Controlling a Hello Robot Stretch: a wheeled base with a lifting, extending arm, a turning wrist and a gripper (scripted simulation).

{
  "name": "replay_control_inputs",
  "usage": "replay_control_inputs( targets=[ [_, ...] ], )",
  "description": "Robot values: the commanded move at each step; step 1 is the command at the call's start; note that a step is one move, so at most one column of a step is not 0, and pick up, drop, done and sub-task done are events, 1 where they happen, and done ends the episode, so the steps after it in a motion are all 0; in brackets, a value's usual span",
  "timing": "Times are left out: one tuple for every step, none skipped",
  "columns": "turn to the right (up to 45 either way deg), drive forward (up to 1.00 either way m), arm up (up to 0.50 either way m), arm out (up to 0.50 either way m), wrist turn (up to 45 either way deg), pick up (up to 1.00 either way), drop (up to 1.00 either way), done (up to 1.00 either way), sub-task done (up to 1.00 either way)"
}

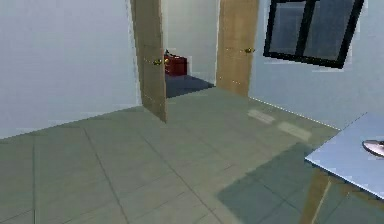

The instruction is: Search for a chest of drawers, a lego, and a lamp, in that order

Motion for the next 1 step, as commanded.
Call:
replay_control_inputs(
  targets=[
    [0.0, 1.0, 0.0, 0.0, 0.0, 0.0, 0.0, 0.0, 0.0]
  ],
)
